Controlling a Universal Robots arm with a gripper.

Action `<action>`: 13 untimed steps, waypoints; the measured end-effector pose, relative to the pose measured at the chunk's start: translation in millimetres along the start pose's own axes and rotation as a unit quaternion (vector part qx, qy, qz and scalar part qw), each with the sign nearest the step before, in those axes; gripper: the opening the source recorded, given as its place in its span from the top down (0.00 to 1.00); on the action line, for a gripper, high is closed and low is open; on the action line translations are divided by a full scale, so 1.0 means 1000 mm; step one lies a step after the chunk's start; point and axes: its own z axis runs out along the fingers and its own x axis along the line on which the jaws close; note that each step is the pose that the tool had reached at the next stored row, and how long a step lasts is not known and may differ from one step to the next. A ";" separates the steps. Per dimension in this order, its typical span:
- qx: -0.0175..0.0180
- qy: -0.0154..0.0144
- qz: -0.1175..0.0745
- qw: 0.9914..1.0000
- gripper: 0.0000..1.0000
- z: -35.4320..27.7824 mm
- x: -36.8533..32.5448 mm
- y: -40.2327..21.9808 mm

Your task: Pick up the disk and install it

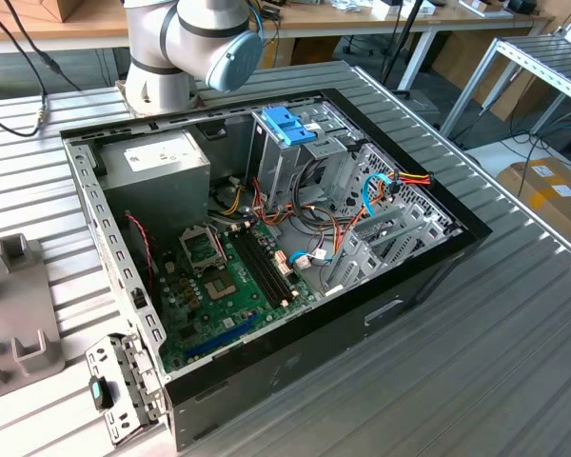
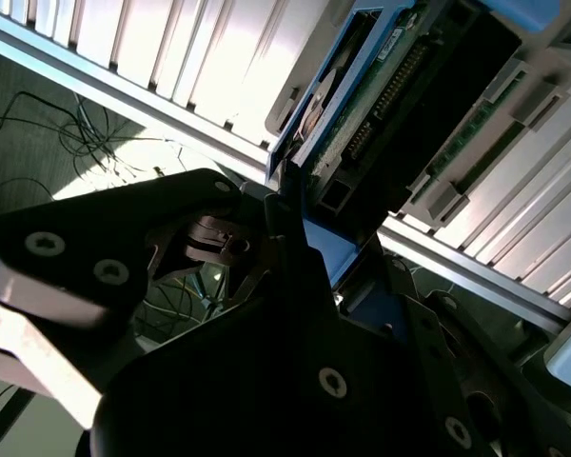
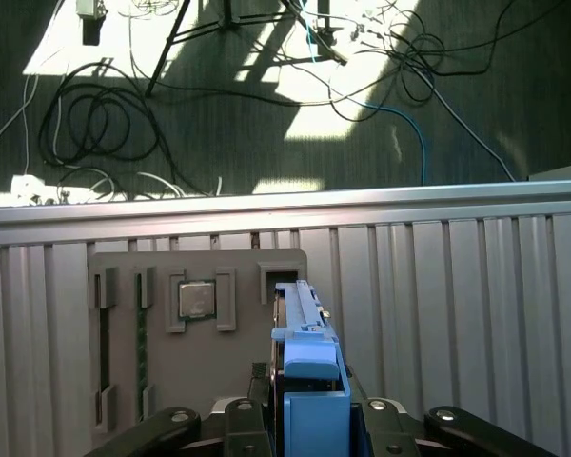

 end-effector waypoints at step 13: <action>0.000 0.000 0.000 1.000 0.63 -0.0059 -0.0005 0.0003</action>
